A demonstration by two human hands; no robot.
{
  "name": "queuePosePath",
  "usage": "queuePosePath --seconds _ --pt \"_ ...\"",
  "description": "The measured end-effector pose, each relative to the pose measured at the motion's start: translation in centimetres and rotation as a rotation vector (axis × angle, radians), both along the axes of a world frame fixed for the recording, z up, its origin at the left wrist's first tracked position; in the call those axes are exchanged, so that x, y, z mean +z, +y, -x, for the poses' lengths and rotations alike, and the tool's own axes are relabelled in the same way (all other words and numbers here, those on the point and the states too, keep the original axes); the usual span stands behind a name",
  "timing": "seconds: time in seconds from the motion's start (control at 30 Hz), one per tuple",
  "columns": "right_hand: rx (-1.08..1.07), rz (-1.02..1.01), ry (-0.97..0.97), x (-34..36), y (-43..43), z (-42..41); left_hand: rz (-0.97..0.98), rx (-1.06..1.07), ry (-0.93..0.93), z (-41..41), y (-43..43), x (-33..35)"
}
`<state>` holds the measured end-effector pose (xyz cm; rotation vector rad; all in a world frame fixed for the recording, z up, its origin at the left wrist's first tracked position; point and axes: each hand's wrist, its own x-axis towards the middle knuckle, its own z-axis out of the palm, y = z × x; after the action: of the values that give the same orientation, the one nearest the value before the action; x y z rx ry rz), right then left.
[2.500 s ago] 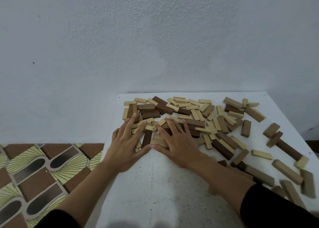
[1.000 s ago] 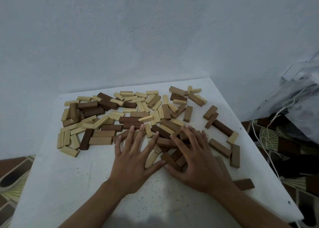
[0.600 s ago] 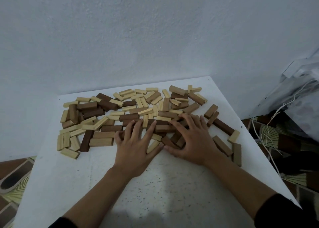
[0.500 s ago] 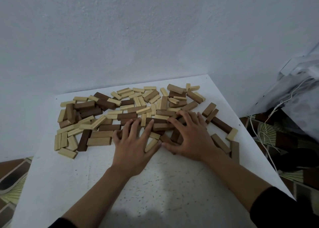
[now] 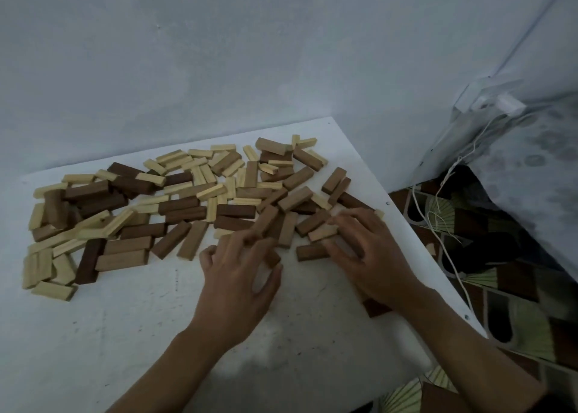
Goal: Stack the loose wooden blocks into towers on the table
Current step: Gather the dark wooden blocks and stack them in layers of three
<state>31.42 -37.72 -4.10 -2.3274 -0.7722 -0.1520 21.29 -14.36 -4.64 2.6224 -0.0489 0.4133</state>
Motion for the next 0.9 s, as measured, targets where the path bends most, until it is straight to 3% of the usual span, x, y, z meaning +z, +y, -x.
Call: queuePosePath --seconds 0.17,0.37,0.9 --pt "-0.035 0.15 -0.119 -0.6 -4.6 2.6 -0.033 -0.12 0.059 0.0 -4.9 0.0" --pt "-0.079 0.419 0.008 -2.2 -6.6 3.1 -0.258 -0.05 0.253 -0.5 -8.2 -2.1" --pt "0.082 0.348 0.038 -1.6 -3.5 -5.7 -0.474 0.082 0.169 -5.9 -6.0 -0.7"
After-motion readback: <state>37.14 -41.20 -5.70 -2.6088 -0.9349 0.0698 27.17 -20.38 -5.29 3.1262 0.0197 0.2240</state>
